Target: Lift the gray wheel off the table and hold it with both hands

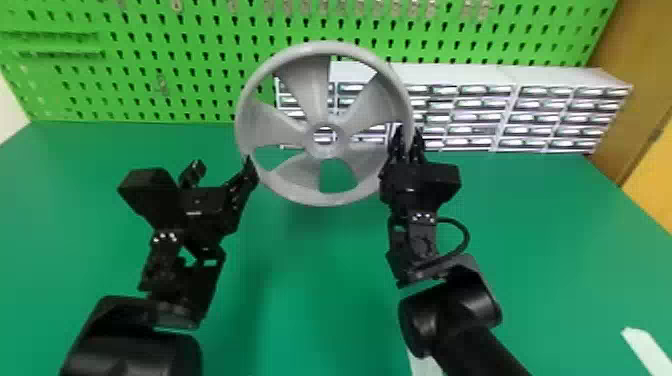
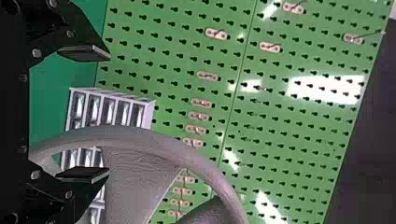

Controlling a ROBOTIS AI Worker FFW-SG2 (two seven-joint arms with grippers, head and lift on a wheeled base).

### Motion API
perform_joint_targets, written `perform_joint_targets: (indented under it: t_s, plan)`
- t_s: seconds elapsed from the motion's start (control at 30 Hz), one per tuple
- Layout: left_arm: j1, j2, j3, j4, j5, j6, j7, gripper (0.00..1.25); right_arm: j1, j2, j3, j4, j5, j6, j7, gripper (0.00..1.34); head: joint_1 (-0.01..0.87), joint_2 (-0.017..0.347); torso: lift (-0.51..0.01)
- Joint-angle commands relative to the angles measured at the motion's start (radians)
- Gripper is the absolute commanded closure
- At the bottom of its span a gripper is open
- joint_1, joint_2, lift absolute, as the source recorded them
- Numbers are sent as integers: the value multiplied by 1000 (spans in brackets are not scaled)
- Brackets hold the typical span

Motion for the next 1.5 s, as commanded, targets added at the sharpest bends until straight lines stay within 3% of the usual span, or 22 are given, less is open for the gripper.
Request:
perform_joint_targets:
  t_s: [0.0, 0.37, 0.93, 1.47]
  plan:
    - [-2, -1, -38, 39, 5, -70, 27, 401, 0, 1, 6, 0, 13, -9, -4, 1223, 711, 15, -98]
    - [-59, -1, -71, 161, -5, -189, 70, 415, 3, 1, 35, -6, 41, -52, -61, 1223, 711, 15, -98]
    - [-136, -6, -101, 278, 8, -269, 86, 432, 7, 1, 66, -12, 45, -72, -67, 1223, 711, 15, -98]
    - [-137, -17, -94, 287, 0, -287, 96, 455, 9, 1, 57, -12, 47, -76, -70, 1223, 711, 15, -98]
